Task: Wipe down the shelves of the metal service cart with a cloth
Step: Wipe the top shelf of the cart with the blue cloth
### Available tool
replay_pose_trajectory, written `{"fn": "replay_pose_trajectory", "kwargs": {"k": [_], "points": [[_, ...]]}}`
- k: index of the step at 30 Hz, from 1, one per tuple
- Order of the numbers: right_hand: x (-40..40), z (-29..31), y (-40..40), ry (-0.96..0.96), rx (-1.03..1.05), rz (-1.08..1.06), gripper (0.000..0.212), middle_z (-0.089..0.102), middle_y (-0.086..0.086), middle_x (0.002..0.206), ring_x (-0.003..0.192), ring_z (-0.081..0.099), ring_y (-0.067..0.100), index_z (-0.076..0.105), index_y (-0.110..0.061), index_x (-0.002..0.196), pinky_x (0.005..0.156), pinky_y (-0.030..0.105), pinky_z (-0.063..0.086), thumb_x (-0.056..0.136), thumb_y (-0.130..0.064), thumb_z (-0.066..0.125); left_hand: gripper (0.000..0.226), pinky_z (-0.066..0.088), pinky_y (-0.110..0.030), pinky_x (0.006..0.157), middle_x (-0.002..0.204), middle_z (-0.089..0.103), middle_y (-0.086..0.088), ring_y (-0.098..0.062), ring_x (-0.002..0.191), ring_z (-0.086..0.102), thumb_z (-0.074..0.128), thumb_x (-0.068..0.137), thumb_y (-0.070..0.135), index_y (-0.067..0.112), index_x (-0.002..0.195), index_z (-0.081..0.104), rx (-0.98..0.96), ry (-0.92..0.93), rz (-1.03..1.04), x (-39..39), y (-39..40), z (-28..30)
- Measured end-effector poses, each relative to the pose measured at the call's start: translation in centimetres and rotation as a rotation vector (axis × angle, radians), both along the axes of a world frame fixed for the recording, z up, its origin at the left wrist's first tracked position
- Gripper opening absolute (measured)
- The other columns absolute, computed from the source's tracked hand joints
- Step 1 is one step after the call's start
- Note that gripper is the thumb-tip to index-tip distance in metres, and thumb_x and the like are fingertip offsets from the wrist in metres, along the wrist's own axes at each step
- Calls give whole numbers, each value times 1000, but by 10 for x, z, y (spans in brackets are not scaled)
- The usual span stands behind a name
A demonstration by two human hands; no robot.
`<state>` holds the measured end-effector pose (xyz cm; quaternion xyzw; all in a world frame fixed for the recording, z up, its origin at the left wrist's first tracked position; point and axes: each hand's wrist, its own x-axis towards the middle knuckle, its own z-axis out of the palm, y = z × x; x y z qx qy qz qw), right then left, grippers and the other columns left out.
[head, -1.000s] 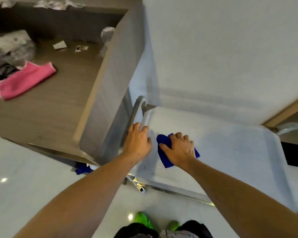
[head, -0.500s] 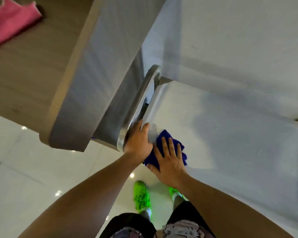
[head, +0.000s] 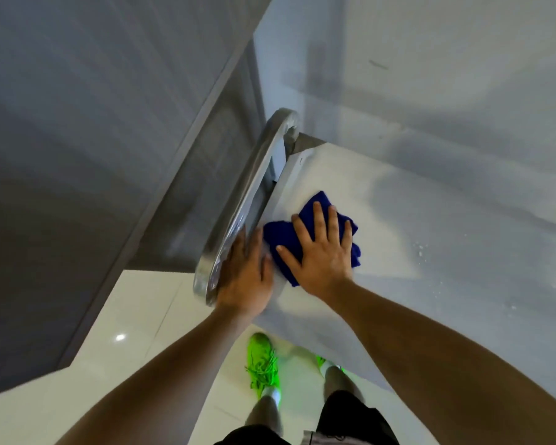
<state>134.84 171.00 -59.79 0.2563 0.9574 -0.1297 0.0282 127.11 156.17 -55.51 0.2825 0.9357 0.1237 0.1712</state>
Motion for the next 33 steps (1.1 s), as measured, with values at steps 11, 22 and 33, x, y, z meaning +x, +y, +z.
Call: {"fn": "replay_pose_trajectory", "kwargs": {"k": [11,22,33], "points": [[-81,3,99,-20,9,-20,85,6,14,167,150,-1,42,31,-34,151,112,73,-1,86,-86,14,64,10,-56,119,166,3,-9,-30,152,-1,27,101,52,26,158,13,-104,198,-233,18,15,-46],[-66,-3,74,2,-11,-174,77,4,13,167,151,-3,43,26,-35,153,113,73,1,91,-81,18,66,8,-53,120,166,-4,-8,-29,152,-6,23,101,54,28,158,2,-90,212,-235,15,15,-58],[59,-6,-34,-61,-33,-461,79,5,16,167,151,-2,42,23,-33,157,114,70,0,93,-78,21,66,3,-54,120,165,-9,-10,-30,151,-12,15,101,54,26,158,-2,-109,241,-237,16,17,-59]]}}
